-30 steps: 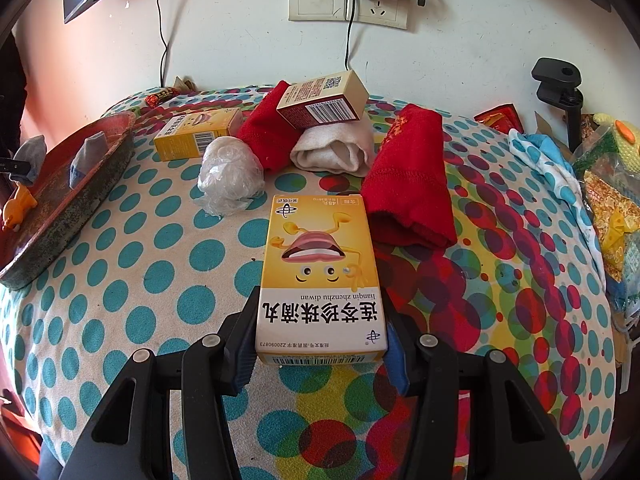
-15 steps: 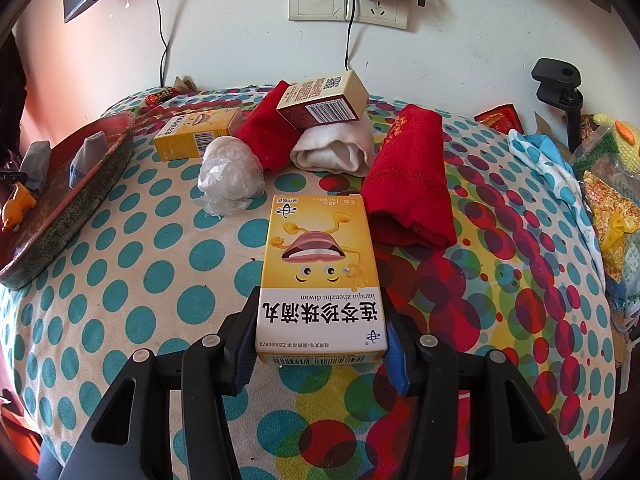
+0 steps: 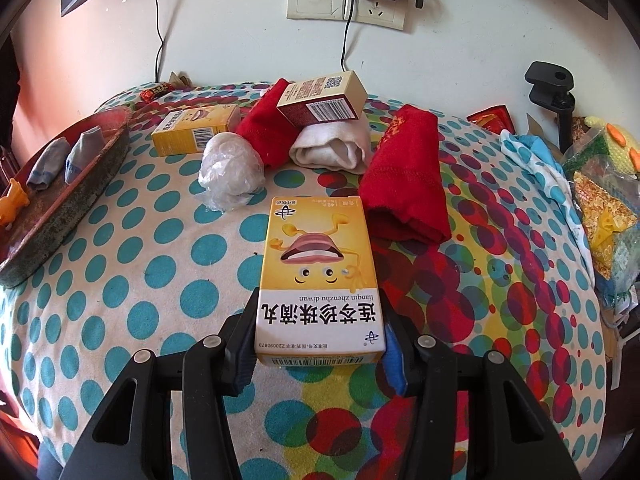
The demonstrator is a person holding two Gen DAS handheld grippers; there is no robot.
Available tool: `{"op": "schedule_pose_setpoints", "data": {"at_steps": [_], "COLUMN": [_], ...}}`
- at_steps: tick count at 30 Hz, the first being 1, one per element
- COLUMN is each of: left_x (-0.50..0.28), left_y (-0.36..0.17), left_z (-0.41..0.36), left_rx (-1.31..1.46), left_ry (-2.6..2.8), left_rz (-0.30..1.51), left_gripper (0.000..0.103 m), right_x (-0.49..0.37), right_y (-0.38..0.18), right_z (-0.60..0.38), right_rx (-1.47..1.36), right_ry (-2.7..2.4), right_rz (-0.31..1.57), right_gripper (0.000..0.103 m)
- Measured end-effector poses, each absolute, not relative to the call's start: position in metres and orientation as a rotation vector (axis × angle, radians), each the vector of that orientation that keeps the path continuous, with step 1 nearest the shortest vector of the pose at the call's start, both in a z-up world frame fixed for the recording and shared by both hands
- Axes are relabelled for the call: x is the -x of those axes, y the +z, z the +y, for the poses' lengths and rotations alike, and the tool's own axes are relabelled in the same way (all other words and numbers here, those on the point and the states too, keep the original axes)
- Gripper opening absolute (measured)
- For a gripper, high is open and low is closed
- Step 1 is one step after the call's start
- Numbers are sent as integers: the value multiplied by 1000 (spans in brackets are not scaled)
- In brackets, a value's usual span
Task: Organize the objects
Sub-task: 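Carry the yellow medicine box into the red tray and open the right tool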
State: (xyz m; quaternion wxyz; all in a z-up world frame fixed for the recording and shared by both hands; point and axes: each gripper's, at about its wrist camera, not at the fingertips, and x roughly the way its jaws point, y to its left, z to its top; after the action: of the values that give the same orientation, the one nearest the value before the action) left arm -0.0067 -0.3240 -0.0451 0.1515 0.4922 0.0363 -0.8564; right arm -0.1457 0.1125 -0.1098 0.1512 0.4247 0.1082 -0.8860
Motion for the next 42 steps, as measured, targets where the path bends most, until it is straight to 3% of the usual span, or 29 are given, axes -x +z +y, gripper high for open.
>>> {"op": "schedule_pose_setpoints", "data": {"at_steps": [10,25,42], "left_x": [-24,-49,-53], "left_y": [-50,-55,-64], "left_z": [-314,-329,-344], "left_rx": [-1401,-1387,-1430], "left_ry": [-2479,-2441,-2376], "left_rz": [188,242,268], "left_gripper": [57,58,58], "right_x": [112,85,96], "right_y": [-84,-54,-77], "right_z": [85,-41,-151], "right_rx": [-1147,-983,-1004], "right_ry": [-2510,-2287,-2105], "right_rz": [357,411,565], "right_gripper": [48,48,48]}}
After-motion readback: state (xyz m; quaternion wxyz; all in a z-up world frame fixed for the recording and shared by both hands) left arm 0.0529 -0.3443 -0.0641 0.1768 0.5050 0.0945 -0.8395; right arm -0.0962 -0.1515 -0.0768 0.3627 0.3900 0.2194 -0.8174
